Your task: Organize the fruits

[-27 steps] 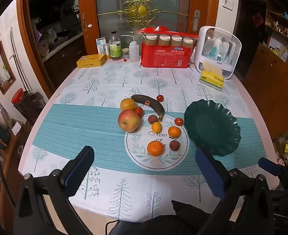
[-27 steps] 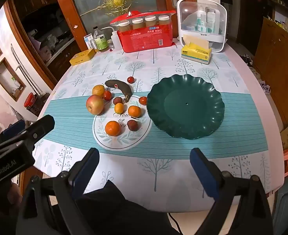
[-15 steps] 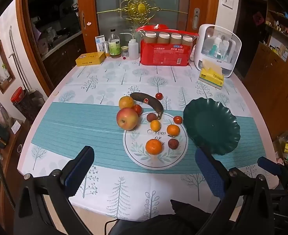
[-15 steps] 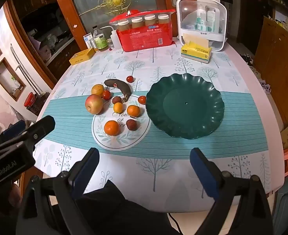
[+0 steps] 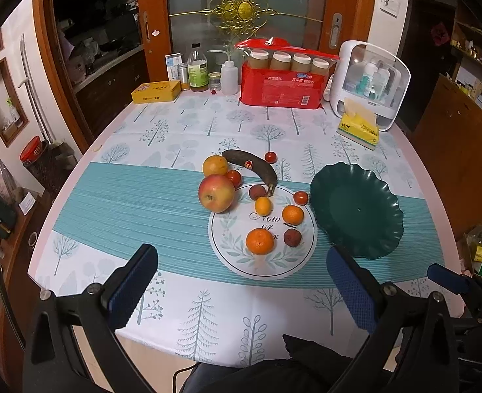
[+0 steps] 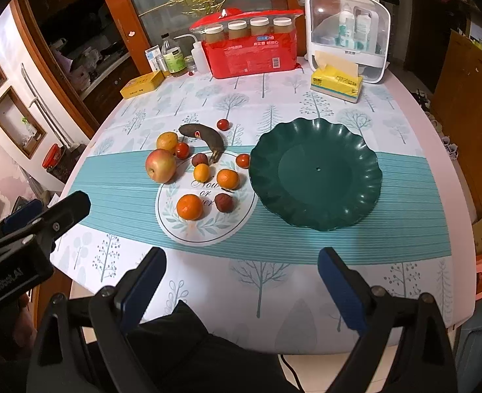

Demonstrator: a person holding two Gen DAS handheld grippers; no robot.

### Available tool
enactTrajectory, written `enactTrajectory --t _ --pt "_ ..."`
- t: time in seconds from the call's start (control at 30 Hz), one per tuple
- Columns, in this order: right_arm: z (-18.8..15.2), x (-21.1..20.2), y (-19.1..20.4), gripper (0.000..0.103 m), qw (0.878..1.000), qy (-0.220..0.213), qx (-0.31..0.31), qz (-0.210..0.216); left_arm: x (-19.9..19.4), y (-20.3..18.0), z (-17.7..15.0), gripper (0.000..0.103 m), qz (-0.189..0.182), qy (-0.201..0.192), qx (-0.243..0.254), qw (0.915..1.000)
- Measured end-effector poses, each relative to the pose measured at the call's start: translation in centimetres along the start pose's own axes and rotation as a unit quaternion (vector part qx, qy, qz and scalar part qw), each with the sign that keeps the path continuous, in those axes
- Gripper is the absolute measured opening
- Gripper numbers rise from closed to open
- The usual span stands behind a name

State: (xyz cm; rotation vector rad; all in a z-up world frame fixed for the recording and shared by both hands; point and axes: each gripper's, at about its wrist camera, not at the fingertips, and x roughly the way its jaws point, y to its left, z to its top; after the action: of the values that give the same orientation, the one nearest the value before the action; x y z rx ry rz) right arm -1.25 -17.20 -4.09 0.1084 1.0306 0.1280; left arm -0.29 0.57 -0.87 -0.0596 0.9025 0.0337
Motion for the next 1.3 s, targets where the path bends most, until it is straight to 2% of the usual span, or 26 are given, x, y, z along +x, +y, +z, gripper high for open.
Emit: enactTrajectory --t 0.67,1.17,1.3 --pt "0.2 0.4 1.4 0.095 1.0 0.003 0.0 -0.022 0.5 0.7 0.8 0.102 -0.011 0.007 0.008 0.9999" --pt "1.0 1.2 6.3 0.095 0.998 -0.006 0.045 -0.037 2.5 6.8 3.4 0.102 -0.057 0.022 0.052 0.9967" --pt "1.5 2.0 8.2 0.095 0.997 -0.008 0.057 -0.046 3.9 8.4 4.6 0.102 -0.071 0.039 0.072 0.9941"
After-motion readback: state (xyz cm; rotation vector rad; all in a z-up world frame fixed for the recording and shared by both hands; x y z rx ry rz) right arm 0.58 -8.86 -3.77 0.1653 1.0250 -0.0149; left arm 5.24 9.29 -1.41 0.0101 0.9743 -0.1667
